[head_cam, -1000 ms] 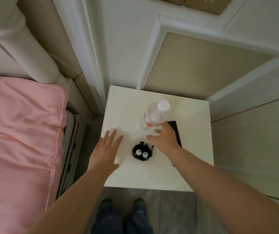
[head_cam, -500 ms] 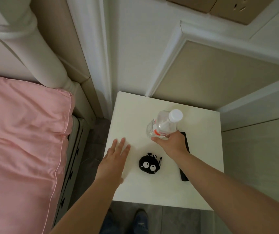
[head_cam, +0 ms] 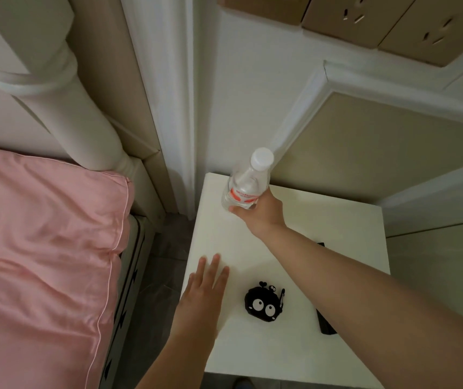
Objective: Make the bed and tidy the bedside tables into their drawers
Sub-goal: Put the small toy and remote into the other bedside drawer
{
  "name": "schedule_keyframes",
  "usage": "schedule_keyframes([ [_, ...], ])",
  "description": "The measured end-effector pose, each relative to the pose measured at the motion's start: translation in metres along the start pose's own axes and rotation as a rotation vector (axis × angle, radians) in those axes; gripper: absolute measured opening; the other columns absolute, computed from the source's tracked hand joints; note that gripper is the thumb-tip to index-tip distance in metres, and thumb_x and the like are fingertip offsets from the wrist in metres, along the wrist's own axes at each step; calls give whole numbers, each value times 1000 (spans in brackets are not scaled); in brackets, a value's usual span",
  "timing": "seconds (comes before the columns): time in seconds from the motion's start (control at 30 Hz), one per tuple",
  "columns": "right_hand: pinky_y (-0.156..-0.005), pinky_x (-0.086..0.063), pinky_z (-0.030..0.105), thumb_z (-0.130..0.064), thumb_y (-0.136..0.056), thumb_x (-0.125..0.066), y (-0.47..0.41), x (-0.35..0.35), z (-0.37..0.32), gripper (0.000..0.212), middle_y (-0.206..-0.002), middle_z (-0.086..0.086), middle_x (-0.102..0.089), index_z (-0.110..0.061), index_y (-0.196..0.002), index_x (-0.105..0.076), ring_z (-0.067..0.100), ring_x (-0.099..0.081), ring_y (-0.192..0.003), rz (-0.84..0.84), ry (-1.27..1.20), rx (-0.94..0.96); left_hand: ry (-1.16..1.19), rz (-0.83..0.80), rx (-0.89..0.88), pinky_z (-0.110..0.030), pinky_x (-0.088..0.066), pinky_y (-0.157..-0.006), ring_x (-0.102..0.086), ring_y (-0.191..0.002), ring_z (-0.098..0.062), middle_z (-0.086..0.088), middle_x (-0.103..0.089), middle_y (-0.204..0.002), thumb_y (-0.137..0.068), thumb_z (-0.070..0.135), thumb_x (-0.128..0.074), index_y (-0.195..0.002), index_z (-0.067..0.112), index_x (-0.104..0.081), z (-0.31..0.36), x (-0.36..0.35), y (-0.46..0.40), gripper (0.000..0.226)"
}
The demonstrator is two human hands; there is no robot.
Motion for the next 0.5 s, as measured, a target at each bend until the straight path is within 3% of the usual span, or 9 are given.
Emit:
schedule_keyframes([
  [0.3,-100,-49,36,-32,-73,-84,-25,-22,-36,72,-123,3,-64,-21,-132,-45,26,-59,-116,-13,-5,53,19,-7,-4,-37,-1,-120,37,-137,-29,-3,38,-153,-87,18,-68,-152,21,16,-1,-3,-2,106],
  [0.5,-99,-46,33,-27,-74,-84,-34,-27,-50,74,-126,4,-62,-18,-135,-43,27,-58,-118,-60,22,65,34,23,9,-36,12,-113,39,-135,-29,-2,42,-149,-88,8,-64,-152,20,17,-2,-4,-3,103],
])
Point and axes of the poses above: each hand's wrist, its own y-axis away from the middle knuckle, its own x-axis out of the back of the hand, z = x × y, the point moved 6 cm from there along -y, towards the middle knuckle
